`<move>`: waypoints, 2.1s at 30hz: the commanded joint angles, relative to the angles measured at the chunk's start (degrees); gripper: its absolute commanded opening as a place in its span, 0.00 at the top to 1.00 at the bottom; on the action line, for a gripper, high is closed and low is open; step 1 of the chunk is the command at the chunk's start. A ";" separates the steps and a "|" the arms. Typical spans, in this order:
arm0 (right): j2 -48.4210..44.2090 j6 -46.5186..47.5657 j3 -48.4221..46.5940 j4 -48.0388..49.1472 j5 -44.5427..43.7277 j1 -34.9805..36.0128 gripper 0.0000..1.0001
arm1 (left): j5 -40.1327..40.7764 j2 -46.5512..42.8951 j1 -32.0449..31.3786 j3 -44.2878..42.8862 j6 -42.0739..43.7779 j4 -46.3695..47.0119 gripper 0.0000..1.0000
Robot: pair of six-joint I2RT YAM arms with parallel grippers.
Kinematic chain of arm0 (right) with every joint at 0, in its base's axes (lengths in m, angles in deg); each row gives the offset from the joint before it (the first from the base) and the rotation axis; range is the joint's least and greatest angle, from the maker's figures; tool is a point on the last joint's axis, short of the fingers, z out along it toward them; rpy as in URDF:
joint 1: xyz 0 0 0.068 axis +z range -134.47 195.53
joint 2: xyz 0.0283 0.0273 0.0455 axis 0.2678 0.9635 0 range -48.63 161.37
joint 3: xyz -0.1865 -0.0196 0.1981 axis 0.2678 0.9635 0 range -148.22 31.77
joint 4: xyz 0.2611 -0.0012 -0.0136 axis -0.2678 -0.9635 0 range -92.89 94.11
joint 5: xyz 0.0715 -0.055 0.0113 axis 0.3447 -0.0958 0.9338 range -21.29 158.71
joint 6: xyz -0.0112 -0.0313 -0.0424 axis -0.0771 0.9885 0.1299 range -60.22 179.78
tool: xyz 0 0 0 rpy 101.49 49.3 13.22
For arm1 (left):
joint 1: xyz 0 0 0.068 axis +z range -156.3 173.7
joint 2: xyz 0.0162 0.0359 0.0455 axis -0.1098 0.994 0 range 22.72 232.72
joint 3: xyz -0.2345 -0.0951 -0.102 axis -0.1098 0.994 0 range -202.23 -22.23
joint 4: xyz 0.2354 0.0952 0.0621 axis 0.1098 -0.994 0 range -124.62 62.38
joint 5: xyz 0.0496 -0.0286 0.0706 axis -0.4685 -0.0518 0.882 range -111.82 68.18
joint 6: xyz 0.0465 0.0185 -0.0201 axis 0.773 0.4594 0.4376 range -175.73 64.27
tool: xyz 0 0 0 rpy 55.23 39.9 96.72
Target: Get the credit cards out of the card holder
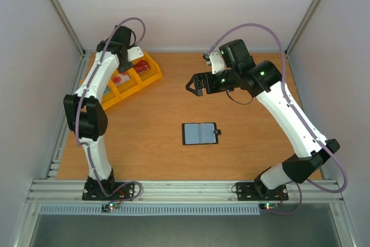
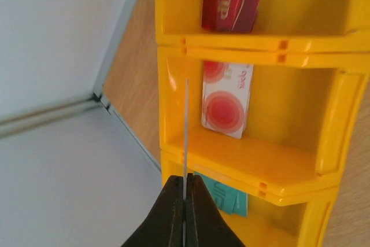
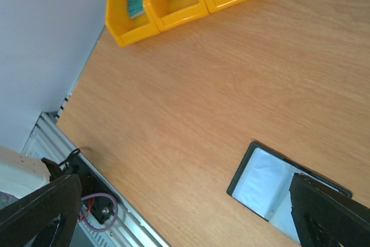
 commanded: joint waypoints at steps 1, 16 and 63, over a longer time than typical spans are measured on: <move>-0.39 0.92 0.47 0.08 -0.86 -0.31 0.01 | 4.07 1.51 1.14 2.62 -4.16 6.11 1.00; -0.26 1.79 0.36 -0.76 -1.89 -0.54 0.01 | 3.79 12.45 4.68 1.95 -9.61 14.24 1.00; -1.18 2.76 1.22 -1.13 -0.50 -0.57 0.02 | -5.19 12.33 7.58 6.50 -3.88 18.62 0.34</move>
